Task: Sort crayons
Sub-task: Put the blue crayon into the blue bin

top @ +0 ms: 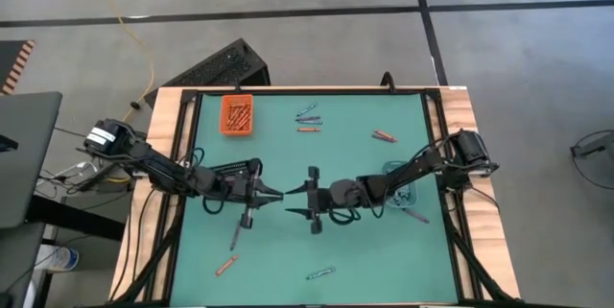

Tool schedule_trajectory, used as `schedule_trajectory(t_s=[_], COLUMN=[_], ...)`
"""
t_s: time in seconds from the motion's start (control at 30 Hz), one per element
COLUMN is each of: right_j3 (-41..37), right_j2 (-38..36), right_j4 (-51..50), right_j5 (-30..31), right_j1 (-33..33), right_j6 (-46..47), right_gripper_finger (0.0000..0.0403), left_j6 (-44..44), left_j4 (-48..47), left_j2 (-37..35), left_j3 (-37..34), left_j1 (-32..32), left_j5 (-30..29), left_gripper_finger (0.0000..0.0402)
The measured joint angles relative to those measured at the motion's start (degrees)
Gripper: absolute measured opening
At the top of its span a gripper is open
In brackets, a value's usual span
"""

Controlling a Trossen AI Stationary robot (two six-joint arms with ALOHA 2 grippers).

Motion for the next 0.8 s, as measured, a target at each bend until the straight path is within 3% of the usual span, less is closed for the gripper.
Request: schedule_trajectory(t_s=[0.2,0.6,0.8], right_j3=[0.00,0.00,0.00], right_j2=[0.00,-0.02,-0.02], right_j4=[3.45,9.30,12.01], right_j5=[-0.10,-2.73,-2.78], right_j1=[-0.63,-2.12,-2.83], right_j6=[0.46,0.42,0.39], right_gripper_finger=[0.0260,0.0260,0.0260], left_j6=[0.34,4.57,6.34], left_j4=[0.06,8.46,7.84], left_j2=[0.00,-0.01,-0.02], left_j3=[0.00,0.00,1.55], left_j1=[0.00,0.04,0.23], left_j5=[0.00,-0.98,-1.81], left_gripper_finger=[0.0018,0.0018,0.0018])
